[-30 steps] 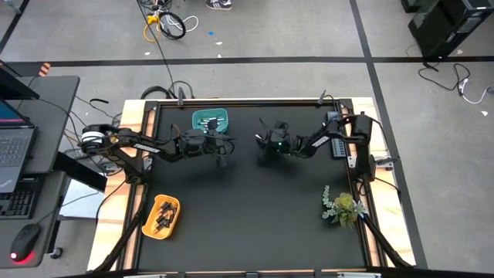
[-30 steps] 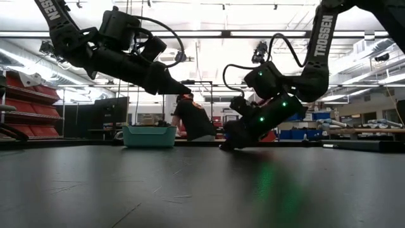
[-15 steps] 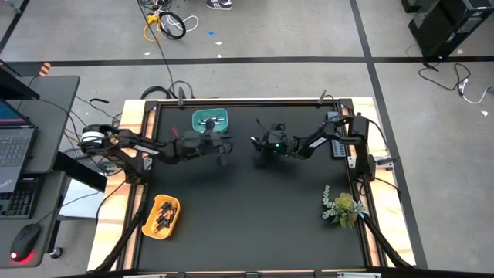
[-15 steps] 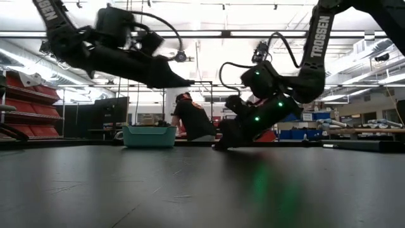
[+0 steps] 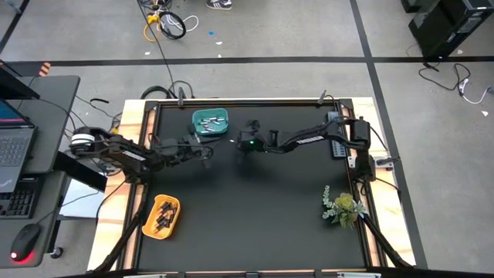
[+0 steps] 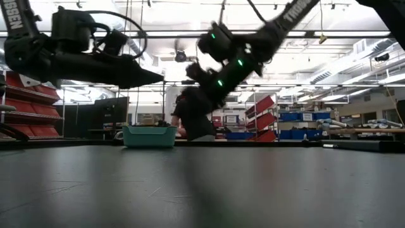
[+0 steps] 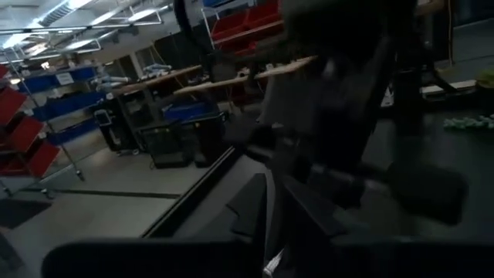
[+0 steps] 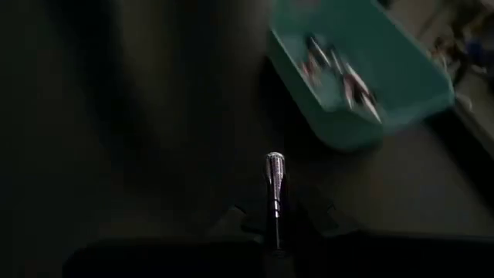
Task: Sort batteries
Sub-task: Put the silver battery into the green bin
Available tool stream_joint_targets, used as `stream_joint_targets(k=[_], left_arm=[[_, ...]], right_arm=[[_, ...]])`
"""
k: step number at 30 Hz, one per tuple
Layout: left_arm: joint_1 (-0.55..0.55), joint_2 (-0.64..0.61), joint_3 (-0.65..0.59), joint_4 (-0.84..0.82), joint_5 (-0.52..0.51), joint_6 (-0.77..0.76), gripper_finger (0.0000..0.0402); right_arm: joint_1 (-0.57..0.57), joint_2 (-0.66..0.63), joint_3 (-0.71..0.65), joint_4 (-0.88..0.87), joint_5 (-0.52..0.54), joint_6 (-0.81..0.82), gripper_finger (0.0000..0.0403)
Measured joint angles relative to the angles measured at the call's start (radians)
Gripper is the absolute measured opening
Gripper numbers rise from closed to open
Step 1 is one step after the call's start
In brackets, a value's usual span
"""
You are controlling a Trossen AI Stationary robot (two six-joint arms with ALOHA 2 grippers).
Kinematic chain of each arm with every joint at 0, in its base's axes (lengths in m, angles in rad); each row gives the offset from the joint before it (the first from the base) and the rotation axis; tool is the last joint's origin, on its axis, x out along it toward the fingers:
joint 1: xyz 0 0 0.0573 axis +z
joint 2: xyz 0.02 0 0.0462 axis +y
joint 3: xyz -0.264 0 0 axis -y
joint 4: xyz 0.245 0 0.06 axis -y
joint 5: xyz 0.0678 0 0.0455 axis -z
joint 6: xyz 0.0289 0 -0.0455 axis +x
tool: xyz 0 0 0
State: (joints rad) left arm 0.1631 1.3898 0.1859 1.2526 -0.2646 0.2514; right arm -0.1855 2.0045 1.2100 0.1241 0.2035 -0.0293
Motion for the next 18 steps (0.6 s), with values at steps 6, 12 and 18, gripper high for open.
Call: stream_joint_targets(k=[6, 12, 18], left_arm=[[0.000, -0.102, -0.063, -0.003, -0.065, -0.001, 0.0044], [-0.002, -0.230, -0.114, -0.041, -0.050, -0.046, 0.0043], [0.000, -0.329, -0.103, -0.154, 0.046, -0.076, 0.0043]], right_arm=[[0.018, -0.001, 0.158, -0.058, -0.041, -0.071, 0.0019], [-0.061, 0.045, 0.286, -0.072, -0.155, -0.033, 0.0019], [-0.121, 0.189, 0.524, -0.256, -0.217, -0.025, 0.0019]])
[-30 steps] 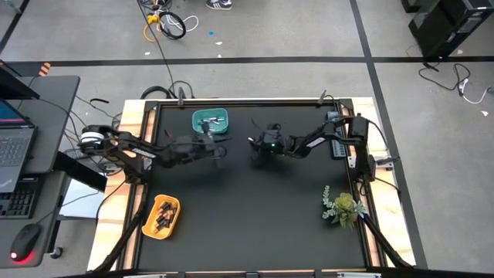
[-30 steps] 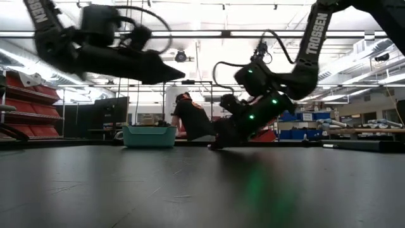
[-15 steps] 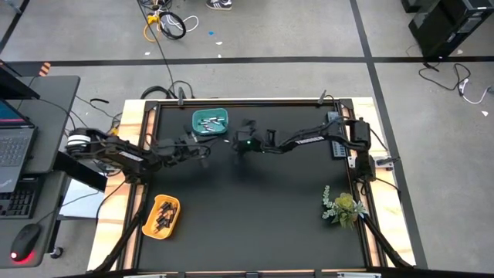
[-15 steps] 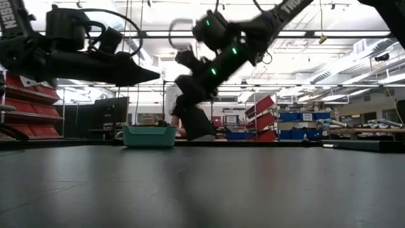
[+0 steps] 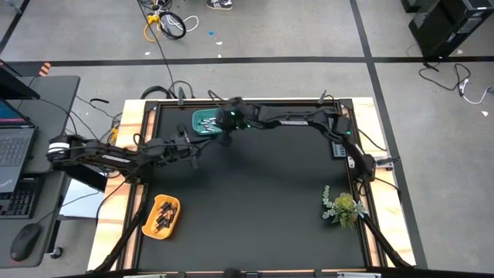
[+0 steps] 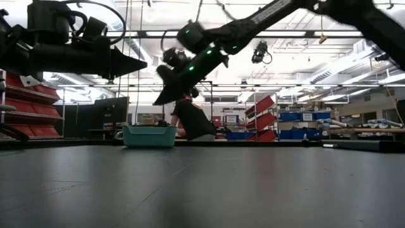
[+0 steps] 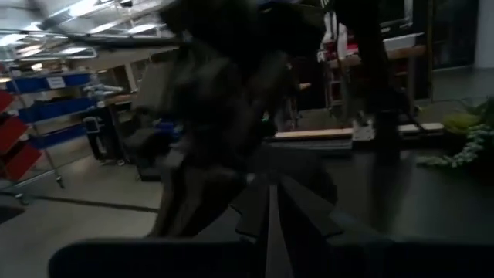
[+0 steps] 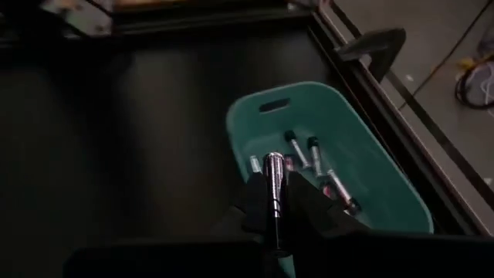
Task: Sort batteries
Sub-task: Put the silver battery into the green bin
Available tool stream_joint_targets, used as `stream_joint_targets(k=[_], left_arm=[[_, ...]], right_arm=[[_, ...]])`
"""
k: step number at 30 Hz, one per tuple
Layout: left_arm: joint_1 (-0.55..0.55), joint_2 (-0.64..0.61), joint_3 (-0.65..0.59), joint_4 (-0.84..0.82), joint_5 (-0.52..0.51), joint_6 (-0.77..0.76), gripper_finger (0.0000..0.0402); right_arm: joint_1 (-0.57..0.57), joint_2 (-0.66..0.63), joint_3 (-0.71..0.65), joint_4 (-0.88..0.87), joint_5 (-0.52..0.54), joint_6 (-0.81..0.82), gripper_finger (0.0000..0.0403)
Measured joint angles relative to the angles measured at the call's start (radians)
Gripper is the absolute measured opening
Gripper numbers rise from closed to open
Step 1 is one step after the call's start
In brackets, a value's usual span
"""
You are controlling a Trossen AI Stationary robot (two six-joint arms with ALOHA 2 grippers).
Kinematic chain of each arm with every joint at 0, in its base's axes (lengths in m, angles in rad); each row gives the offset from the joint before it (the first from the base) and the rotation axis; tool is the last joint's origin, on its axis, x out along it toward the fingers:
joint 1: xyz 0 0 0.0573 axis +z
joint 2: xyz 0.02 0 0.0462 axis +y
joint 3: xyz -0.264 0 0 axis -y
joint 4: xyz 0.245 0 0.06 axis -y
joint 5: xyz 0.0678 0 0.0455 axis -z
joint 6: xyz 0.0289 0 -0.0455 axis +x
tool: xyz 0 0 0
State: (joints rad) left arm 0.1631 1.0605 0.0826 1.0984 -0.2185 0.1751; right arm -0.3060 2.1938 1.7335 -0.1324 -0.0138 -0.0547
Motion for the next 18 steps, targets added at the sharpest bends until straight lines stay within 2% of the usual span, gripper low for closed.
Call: stream_joint_targets(k=[5, 9, 13, 18], left_arm=[[0.000, -0.045, -0.006, -0.064, -0.020, 0.001, 0.0043], [0.000, -0.053, -0.006, -0.072, -0.052, 0.034, 0.0043], [0.000, -0.054, -0.006, -0.090, -0.116, 0.057, 0.0043], [0.000, -0.054, -0.006, -0.098, -0.153, 0.058, 0.0043]], right_arm=[[-0.024, 0.132, 0.240, -0.175, -0.007, 0.002, 0.0019], [-0.041, 0.221, 0.380, -0.271, -0.023, 0.013, 0.0027], [-0.069, 0.289, 0.458, -0.355, -0.066, 0.059, 0.0034], [-0.084, 0.310, 0.475, -0.384, -0.073, 0.058, 0.0051]])
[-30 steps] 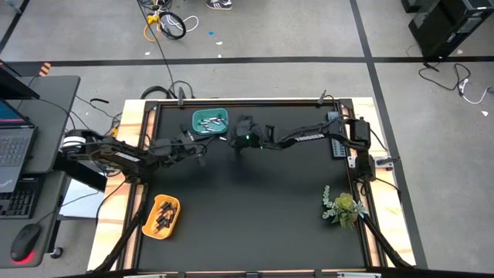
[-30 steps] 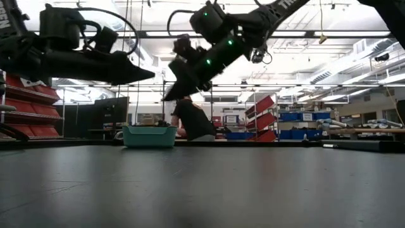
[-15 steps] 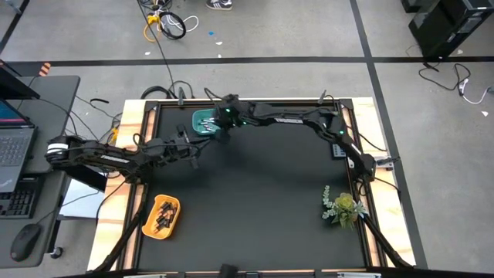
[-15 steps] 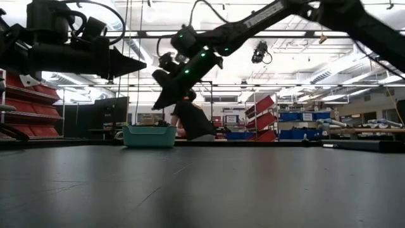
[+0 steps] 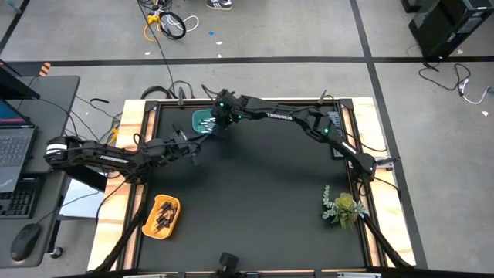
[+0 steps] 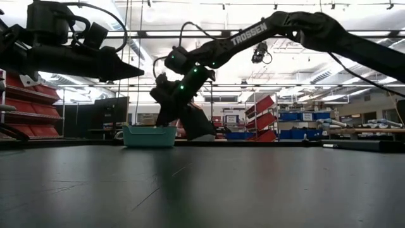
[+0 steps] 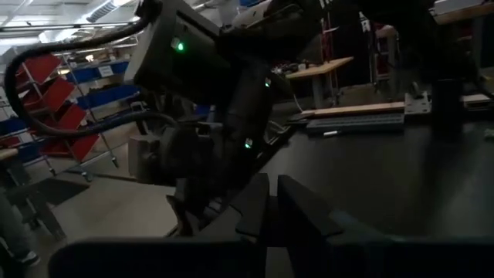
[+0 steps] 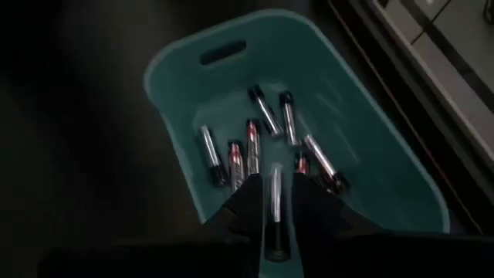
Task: Sort batteries
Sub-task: Put the silver battery into the green bin
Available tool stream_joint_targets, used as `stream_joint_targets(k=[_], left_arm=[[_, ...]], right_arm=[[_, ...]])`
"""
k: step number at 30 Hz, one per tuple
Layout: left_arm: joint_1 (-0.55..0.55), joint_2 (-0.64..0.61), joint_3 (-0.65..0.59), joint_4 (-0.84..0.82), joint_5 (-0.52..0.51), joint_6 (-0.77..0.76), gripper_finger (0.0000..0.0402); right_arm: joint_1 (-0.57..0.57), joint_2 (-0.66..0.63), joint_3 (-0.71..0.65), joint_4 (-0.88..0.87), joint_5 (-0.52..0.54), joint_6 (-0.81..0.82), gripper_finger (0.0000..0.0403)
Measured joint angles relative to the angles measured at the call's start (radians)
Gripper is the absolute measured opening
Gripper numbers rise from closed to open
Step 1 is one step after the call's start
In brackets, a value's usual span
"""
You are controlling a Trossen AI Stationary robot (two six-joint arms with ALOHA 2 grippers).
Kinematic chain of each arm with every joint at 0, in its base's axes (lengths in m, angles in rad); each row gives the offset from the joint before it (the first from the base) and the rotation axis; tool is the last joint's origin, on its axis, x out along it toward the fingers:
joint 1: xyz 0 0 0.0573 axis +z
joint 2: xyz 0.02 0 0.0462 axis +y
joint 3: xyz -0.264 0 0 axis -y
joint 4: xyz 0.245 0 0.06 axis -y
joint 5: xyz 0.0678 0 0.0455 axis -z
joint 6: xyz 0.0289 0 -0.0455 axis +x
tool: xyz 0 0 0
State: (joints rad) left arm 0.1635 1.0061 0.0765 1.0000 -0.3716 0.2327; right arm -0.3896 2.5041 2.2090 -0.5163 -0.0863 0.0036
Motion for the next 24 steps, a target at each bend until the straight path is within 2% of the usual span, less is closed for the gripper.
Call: stream_joint_targets(k=[9, 14, 16, 20, 24], left_arm=[[0.000, 0.000, 0.000, 0.003, 0.000, -0.005, 0.0043], [-0.002, 0.000, 0.000, -0.006, 0.007, -0.035, 0.0043], [-0.002, 0.000, 0.000, -0.016, 0.008, -0.035, 0.0043], [-0.002, 0.000, 0.000, -0.031, 0.009, -0.035, 0.0043], [-0.002, 0.001, 0.000, -0.041, 0.009, -0.035, 0.0043]], right_arm=[[0.003, -0.063, 0.003, -0.041, 0.014, -0.032, 0.0100], [0.015, -0.190, 0.002, -0.357, 0.179, -0.087, 0.0101], [0.016, -0.247, -0.007, -0.473, 0.207, -0.091, 0.0098], [0.018, -0.361, -0.162, -0.549, 0.218, -0.054, 0.0096], [0.013, -0.527, -0.453, -0.462, 0.277, 0.016, 0.0096]])
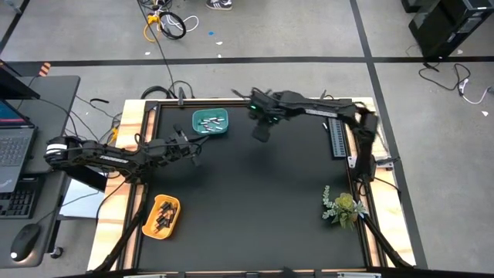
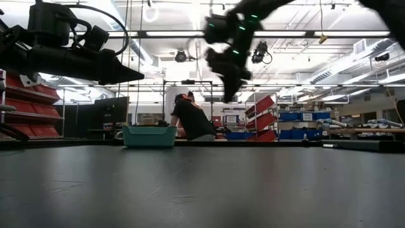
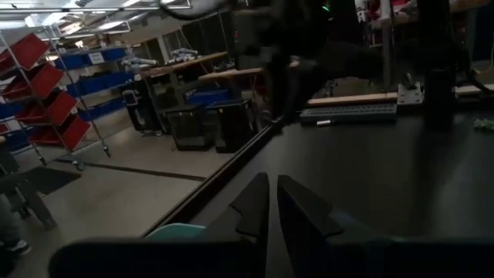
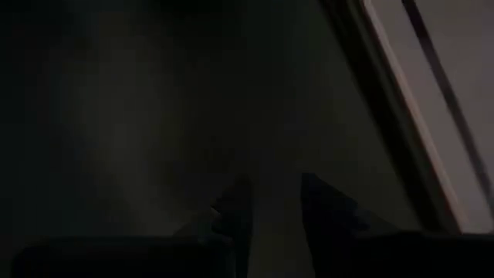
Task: Sort batteries
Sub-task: Put the silver battery into the green bin
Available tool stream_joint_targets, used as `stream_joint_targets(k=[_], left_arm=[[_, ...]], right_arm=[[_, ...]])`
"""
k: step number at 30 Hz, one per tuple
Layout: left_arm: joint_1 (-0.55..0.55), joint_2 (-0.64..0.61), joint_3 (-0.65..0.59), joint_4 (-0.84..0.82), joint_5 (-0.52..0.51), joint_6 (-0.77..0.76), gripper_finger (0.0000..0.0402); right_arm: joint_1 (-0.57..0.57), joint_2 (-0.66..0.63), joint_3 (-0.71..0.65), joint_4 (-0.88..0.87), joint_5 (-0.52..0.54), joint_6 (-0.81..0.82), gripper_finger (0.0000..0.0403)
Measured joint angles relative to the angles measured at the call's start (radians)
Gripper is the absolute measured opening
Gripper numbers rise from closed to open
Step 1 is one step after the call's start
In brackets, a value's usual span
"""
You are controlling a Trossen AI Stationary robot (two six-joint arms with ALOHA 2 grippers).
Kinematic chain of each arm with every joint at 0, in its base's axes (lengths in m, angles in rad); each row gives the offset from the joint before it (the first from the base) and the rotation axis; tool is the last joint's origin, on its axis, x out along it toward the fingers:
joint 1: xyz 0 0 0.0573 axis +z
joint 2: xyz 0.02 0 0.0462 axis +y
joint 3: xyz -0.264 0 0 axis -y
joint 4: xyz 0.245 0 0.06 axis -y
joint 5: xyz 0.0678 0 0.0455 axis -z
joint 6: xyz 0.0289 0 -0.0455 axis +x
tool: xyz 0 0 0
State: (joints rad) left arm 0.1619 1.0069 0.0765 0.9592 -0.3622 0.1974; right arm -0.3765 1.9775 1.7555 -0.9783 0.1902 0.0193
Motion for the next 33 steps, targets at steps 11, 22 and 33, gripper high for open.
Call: stream_joint_targets(k=[11, 22, 33], left_arm=[[0.000, 0.000, 0.000, 0.013, 0.000, -0.003, 0.0043], [0.000, 0.000, 0.000, 0.017, 0.009, -0.018, 0.0043], [0.000, 0.000, 0.000, 0.004, 0.016, 0.004, 0.0044]], right_arm=[[-0.117, -0.450, -0.772, 0.333, 0.153, 0.287, 0.0096], [-0.306, -0.442, -0.852, 0.257, 0.157, 0.302, 0.0097], [-0.460, -0.409, -0.890, 0.252, 0.121, 0.196, 0.0123]])
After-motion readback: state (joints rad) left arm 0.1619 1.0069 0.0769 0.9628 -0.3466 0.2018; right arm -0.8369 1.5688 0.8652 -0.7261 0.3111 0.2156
